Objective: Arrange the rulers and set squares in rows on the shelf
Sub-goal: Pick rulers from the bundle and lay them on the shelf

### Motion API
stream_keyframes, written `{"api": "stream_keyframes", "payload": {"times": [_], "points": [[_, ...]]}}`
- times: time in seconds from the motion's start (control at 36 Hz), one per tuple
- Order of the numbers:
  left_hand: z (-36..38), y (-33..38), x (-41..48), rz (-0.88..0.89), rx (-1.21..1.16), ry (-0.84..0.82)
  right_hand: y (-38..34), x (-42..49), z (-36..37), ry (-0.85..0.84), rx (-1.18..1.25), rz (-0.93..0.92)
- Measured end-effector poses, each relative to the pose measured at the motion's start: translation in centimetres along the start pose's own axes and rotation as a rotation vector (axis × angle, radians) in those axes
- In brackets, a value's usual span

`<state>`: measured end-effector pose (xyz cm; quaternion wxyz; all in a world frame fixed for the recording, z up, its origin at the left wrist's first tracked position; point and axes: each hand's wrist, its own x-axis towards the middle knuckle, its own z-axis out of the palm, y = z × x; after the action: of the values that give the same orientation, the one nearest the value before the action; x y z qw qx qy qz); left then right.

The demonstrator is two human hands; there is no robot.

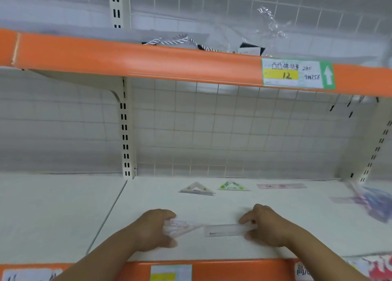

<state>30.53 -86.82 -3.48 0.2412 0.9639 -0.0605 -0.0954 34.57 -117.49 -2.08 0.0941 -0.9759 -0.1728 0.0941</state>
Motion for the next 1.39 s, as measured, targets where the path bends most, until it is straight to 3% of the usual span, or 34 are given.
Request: {"api": "stream_keyframes", "payload": {"times": [0.25,0.53,0.64,1.17,1.39], "points": [[0.6,-0.2,-0.5,-0.041,-0.010,0.031,-0.2,1.0,0.1,0.018,0.015,-0.067],[-2.2,-1.8,-3.3,-0.310,0.238,-0.047,-7.0,3.1,1.3,0.057,0.052,-0.328],[-2.2,-2.3,-4.5,-0.329,0.316,-0.065,-9.4,3.8,2.2,0.037,0.043,-0.388],[-1.8,-1.7,-5.5,-0.349,0.249,-0.041,-15.2,5.4,3.2,-0.047,-0.030,-0.296],[-1.8,-1.8,-5.6,-0.343,0.250,-0.043,-14.9,5.9,3.6,0.052,0.176,-0.377]]}}
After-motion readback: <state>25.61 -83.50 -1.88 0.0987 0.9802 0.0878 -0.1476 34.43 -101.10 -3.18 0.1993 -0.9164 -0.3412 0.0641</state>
